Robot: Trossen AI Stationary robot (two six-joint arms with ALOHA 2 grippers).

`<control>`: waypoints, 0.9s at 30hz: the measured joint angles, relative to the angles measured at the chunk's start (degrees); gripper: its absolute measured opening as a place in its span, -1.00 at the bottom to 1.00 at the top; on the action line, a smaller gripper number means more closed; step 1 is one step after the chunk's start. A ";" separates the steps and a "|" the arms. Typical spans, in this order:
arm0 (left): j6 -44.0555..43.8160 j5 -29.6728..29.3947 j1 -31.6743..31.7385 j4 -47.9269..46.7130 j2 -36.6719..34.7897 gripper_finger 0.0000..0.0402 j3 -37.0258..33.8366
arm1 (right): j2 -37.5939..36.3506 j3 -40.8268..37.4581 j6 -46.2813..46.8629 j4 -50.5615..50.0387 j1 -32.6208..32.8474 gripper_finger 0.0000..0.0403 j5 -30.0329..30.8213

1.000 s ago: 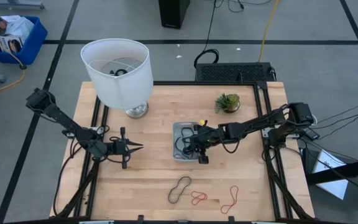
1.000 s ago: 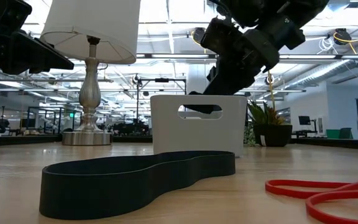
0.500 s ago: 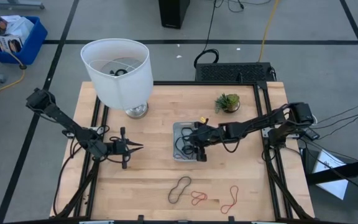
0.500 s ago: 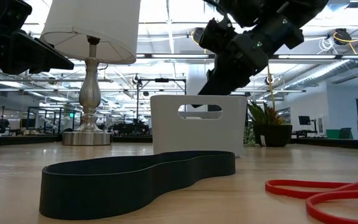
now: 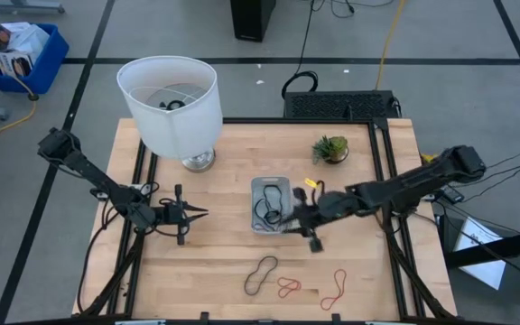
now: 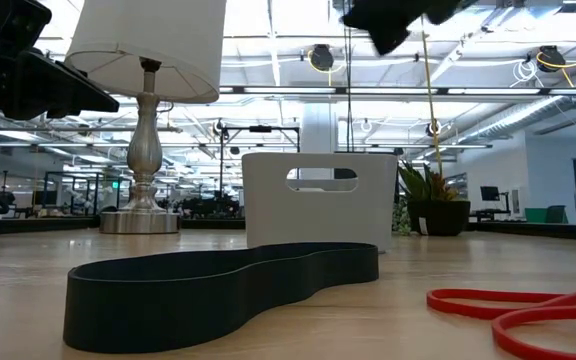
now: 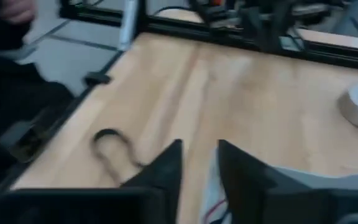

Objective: Pick and place rubber bands into bin
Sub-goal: Put the red rubber band into the gray bin

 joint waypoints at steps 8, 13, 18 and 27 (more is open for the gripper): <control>-0.26 0.00 0.01 0.07 0.01 -0.77 0.00 | -2.14 -0.02 2.10 -12.78 12.91 -0.90 0.15; 0.41 -0.09 0.01 0.06 -0.02 -0.77 0.00 | -2.23 -0.04 1.39 -15.45 19.03 -0.94 4.92; 2.12 -0.09 -0.02 0.22 0.01 -0.77 0.00 | -5.94 -4.87 -7.93 -6.95 19.23 -0.98 9.59; 3.86 -0.41 0.01 0.07 0.00 -0.77 0.00 | -26.27 -26.13 -7.85 7.24 4.91 -1.00 7.46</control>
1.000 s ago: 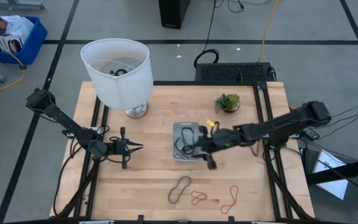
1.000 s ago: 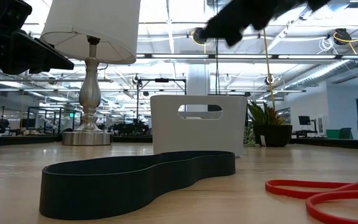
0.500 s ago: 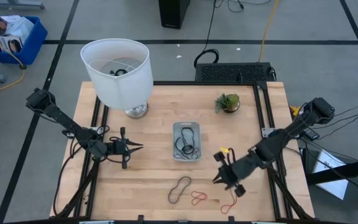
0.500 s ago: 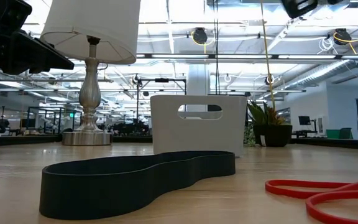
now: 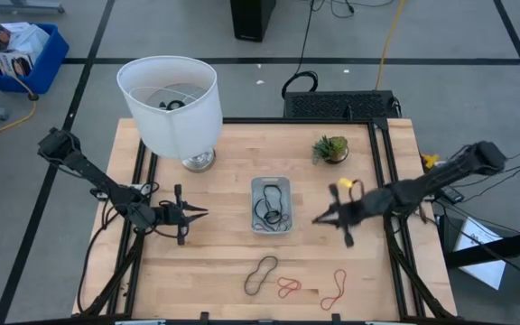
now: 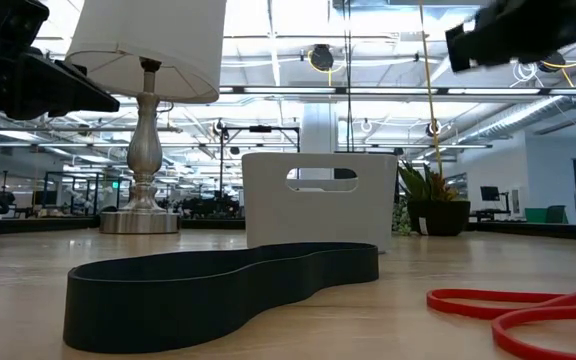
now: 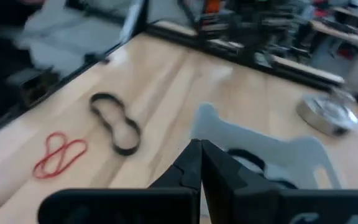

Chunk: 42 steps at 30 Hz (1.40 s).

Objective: Pick and place rubber bands into bin
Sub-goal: Put the red rubber band into the gray bin

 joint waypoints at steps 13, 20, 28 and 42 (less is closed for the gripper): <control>-4.29 0.65 1.46 -0.55 0.40 -0.77 3.03 | -15.97 -22.62 6.21 21.23 -3.14 -1.00 -3.11; -5.67 7.78 1.92 -16.12 14.66 -0.96 19.51 | -16.24 -23.49 6.47 21.44 -3.29 -1.00 -2.97; -7.40 16.57 4.73 -19.95 39.32 -0.95 42.76 | -16.32 -23.59 8.30 21.66 -3.29 -1.00 -0.28; -12.10 29.70 8.48 -19.46 66.01 -0.84 70.11 | -16.32 -23.70 7.46 22.24 -3.29 -1.00 0.35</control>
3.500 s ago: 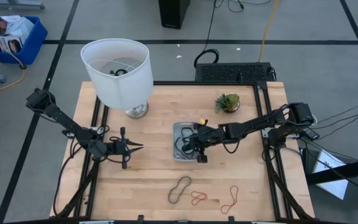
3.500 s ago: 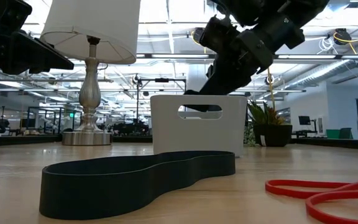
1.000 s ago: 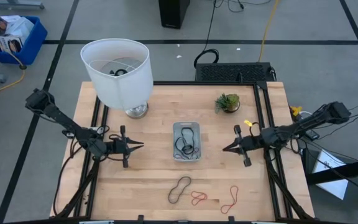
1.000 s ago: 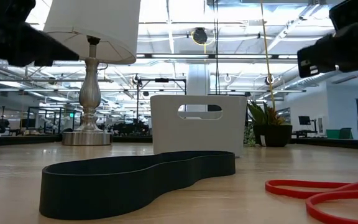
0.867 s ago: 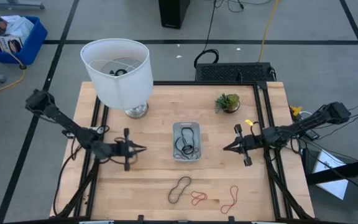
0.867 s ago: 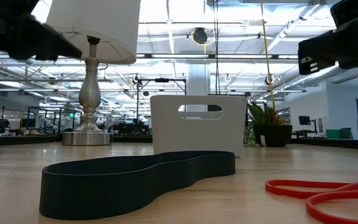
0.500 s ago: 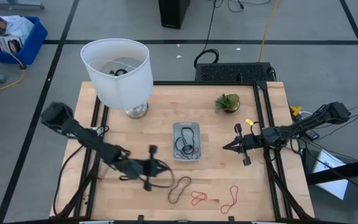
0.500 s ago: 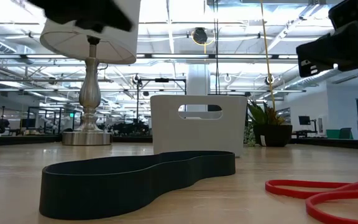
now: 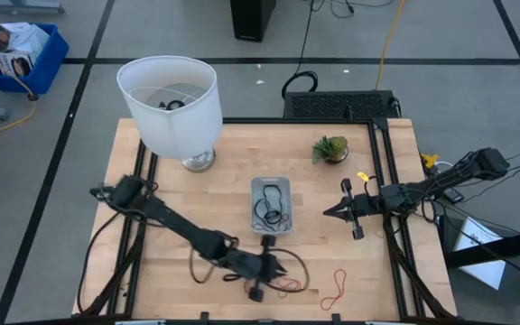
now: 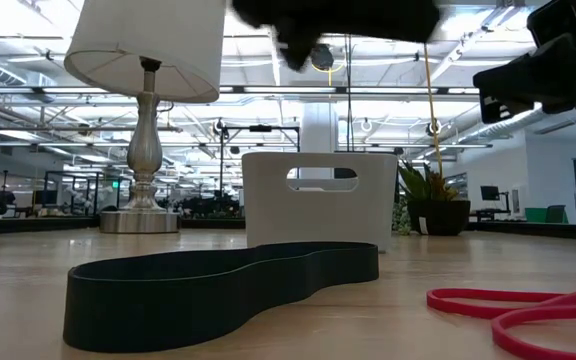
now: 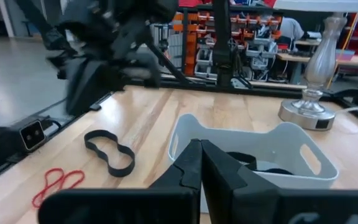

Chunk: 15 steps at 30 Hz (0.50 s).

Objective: Pick and place rubber bands into bin
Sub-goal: Put the red rubber band into the gray bin

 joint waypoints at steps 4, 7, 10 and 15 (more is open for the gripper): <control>-1.09 1.13 0.11 -0.11 7.63 -0.59 8.96 | 0.00 0.00 2.04 -0.85 0.02 -1.00 -0.03; -1.71 0.78 0.17 -0.98 11.59 -0.32 14.05 | 0.00 0.00 2.09 -0.93 0.02 -1.00 -0.05; -5.59 2.46 0.69 -4.96 13.45 -0.07 16.88 | -0.04 -0.02 2.01 -0.52 0.02 -1.00 -0.13; -11.89 5.59 1.24 -10.42 14.05 0.18 16.51 | -0.07 -0.04 1.27 -0.45 0.02 -1.00 -0.16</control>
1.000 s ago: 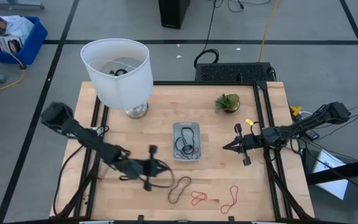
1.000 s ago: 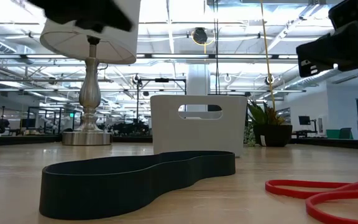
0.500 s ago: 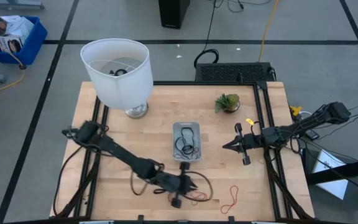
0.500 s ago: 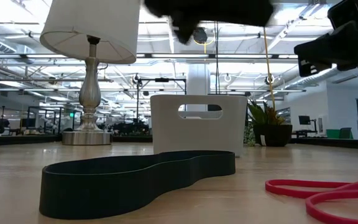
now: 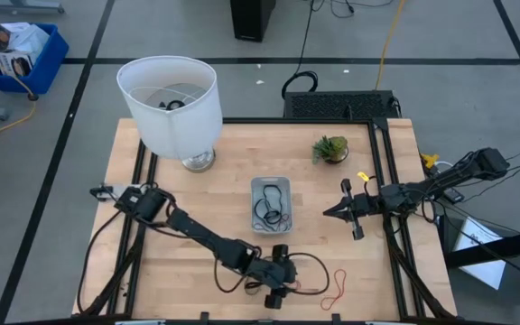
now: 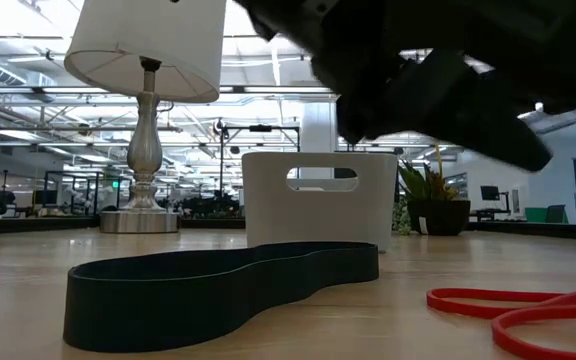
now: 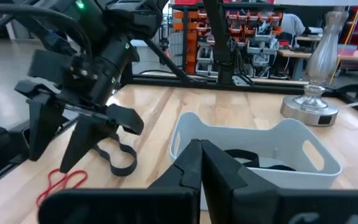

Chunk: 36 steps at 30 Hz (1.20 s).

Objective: Pick and place rubber bands into bin
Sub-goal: Put the red rubber band into the gray bin

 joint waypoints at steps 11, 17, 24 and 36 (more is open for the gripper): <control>-2.04 1.46 0.10 1.34 -0.10 0.25 -3.42 | -0.02 0.00 -5.61 5.04 0.00 -1.00 0.11; -1.36 4.06 1.25 2.61 1.51 0.25 -3.69 | -0.02 0.00 -5.55 5.08 -0.02 -1.00 0.59; 0.48 6.70 1.38 5.61 4.85 0.25 -3.53 | 0.29 0.00 -3.90 4.70 -0.02 -1.00 1.51; 2.50 6.25 1.54 4.60 6.55 -0.30 -3.41 | 0.44 0.00 -2.39 4.23 -0.02 -1.00 1.60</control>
